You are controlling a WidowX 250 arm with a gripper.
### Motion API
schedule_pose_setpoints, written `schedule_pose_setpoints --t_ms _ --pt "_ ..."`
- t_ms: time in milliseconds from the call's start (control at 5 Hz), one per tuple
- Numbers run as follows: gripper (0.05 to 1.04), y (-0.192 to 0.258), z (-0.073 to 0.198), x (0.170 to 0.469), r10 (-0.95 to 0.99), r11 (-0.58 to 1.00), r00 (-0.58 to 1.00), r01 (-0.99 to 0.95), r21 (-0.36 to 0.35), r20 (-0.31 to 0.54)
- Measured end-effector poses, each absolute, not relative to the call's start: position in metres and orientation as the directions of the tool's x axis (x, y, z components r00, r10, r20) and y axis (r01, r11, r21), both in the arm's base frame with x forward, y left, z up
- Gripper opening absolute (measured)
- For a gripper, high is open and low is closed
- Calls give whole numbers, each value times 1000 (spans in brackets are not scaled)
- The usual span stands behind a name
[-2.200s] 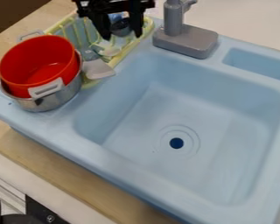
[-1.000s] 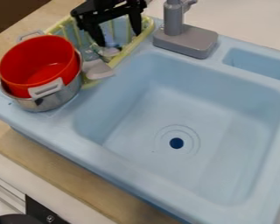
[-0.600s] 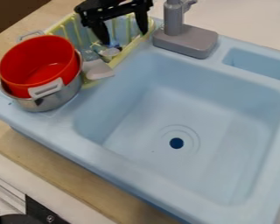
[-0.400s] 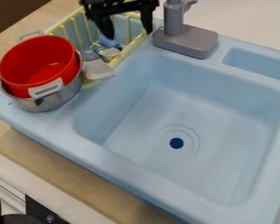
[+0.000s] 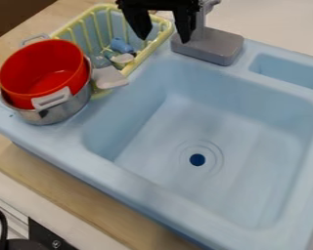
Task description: Put the blue spoon in the yellow pot
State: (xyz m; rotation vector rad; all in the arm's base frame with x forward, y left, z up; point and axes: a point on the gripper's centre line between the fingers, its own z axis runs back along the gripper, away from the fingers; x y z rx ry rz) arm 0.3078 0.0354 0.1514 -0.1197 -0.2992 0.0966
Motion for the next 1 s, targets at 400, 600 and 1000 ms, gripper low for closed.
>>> schedule_pose_setpoints --t_ms 400,600,1000 --pt "995 3 161 289 -87 991 953 112 -71 292" --pt "995 -15 154 270 -161 982 957 179 -58 240" --pt "995 -11 172 234 -187 982 955 190 12 231"
